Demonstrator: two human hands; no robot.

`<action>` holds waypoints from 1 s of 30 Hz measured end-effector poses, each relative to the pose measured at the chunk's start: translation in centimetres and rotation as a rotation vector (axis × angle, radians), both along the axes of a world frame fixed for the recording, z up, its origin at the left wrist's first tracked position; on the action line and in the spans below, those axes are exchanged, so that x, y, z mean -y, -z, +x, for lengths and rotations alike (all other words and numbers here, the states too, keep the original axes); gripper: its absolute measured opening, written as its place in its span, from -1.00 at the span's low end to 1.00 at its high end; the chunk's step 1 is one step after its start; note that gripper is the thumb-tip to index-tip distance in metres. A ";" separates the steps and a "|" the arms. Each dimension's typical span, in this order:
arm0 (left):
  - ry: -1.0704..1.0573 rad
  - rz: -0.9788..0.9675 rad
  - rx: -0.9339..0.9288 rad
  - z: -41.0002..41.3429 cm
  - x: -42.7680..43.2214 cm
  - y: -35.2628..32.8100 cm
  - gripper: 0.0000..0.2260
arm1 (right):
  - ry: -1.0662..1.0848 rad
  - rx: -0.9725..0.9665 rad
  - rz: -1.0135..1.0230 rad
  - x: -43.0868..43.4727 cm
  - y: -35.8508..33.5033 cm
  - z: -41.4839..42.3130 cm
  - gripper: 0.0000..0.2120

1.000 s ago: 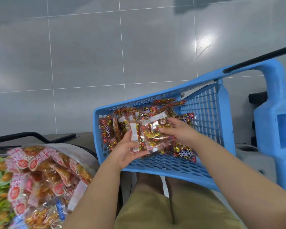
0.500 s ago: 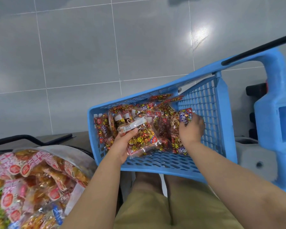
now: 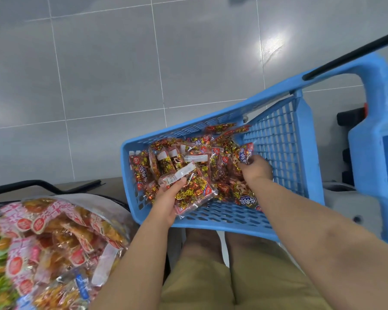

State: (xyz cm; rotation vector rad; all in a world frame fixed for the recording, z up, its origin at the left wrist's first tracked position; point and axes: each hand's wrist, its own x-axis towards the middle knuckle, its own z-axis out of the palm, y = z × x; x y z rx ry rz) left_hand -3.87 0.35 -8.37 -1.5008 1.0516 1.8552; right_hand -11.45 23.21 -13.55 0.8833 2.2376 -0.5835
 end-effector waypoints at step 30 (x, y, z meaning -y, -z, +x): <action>-0.973 -0.598 -0.382 26.1 4.8 -23.9 -0.54 | -0.835 0.249 -1.201 19.2 -29.2 8.4 -0.71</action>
